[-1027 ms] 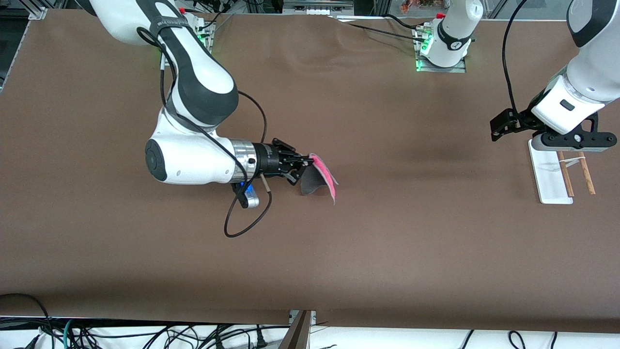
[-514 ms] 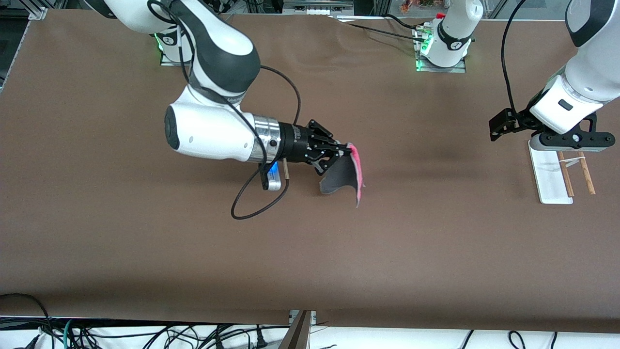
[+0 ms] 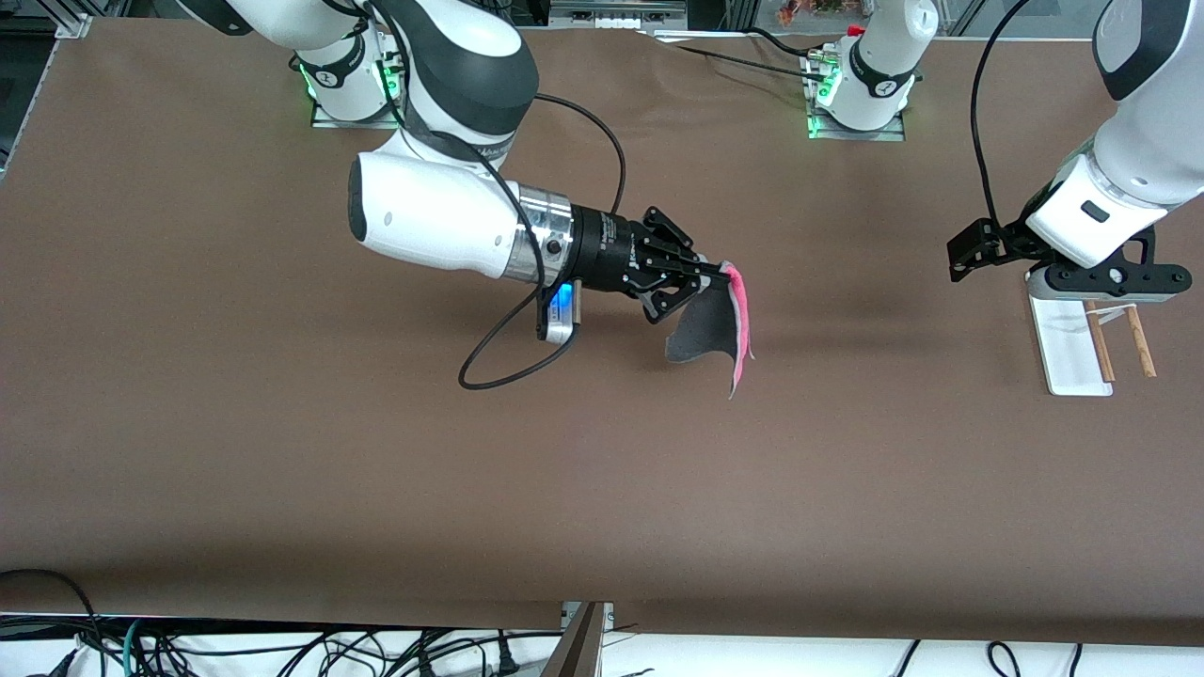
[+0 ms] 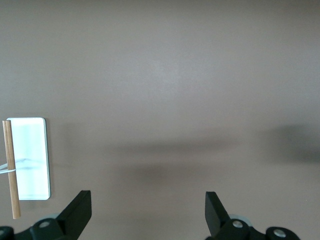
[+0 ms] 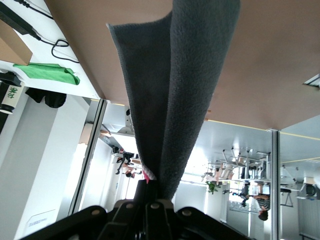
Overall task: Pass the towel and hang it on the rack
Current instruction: 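Lift the towel with the right gripper toward the table middle, then reach the left gripper toward the towel held by the right gripper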
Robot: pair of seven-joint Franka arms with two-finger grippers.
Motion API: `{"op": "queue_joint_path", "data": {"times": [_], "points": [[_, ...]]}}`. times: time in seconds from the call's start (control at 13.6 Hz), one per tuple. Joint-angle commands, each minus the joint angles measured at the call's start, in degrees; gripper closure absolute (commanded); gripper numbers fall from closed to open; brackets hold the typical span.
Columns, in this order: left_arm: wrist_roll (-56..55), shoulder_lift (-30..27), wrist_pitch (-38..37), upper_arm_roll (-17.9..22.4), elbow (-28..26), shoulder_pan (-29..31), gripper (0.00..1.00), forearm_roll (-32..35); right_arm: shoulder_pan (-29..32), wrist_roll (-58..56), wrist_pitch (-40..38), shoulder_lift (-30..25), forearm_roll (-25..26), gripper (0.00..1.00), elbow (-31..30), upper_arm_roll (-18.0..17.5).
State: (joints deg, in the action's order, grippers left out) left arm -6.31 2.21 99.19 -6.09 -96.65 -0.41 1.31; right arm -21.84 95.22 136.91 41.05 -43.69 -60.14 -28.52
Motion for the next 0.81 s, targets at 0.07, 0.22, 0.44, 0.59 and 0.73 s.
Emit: {"op": "queue_joint_path", "data": {"times": [0.07, 0.22, 0.44, 0.59, 0.73], "points": [[1.0, 0.4, -0.5, -0.1, 0.5, 0.4, 0.00, 1.3, -1.4, 3.2, 4.9, 0.7, -0.7, 1.00, 1.3, -2.2], [1.4, 1.2, -1.5, -0.1, 0.4, 0.5, 0.00, 0.5, -1.3, 3.5, 5.5, 0.6, -0.6, 1.00, 1.3, -2.5], [1.6, 1.9, -2.2, -0.2, 0.4, 0.0, 0.00, -3.4, -1.3, 3.5, 5.5, 0.6, -0.6, 1.00, 1.3, -2.6], [1.8, 2.0, -2.2, -0.2, 0.4, 0.1, 0.00, -11.4, -1.3, 3.5, 5.6, 0.6, -0.6, 1.00, 1.3, -2.6], [5.8, 2.9, -2.0, -0.2, 0.7, 0.0, 0.00, -18.2, -1.3, 3.6, 5.6, 0.6, -0.6, 1.00, 1.3, -2.6]]}}
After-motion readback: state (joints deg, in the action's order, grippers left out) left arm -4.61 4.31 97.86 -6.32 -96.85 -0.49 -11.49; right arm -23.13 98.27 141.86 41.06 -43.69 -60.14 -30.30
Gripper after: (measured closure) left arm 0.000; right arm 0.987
